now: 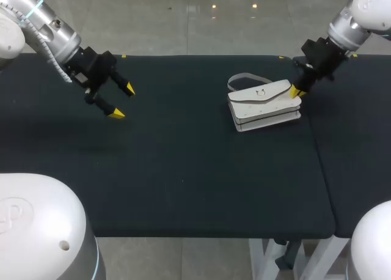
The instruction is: Pick up the bag, open it, inspect its contents, close it, and place it on the opposite side
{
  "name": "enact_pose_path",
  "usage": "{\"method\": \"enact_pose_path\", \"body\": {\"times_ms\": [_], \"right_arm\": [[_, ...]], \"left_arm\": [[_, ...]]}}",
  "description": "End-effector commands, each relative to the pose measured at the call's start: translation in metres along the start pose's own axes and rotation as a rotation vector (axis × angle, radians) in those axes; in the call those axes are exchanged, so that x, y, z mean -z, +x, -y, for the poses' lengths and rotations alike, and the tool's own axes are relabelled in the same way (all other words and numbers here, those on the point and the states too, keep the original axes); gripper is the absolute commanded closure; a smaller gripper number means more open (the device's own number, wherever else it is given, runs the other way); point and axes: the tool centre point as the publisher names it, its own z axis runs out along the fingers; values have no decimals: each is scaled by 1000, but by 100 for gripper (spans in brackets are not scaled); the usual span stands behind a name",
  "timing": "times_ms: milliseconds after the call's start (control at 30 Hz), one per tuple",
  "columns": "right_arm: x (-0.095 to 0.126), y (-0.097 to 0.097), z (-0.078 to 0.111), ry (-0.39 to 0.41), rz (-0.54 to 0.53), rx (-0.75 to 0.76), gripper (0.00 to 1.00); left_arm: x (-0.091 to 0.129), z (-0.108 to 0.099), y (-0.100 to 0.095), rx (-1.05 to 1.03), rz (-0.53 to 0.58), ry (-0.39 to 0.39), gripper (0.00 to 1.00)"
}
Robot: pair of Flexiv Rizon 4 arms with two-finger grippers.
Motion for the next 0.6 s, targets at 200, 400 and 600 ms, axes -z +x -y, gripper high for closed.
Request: {"method": "enact_pose_path", "body": {"times_ms": [200,400,600], "right_arm": [[-3,10,8,-201,23,0,66],[2,1,8,-161,24,-9,23],[14,-13,5,-133,51,-2,0]], "left_arm": [[-1,-1,-1,-1,0,3,0],[-1,-1,-1,-1,0,3,0],[-1,-1,-1,-1,0,3,0]]}}
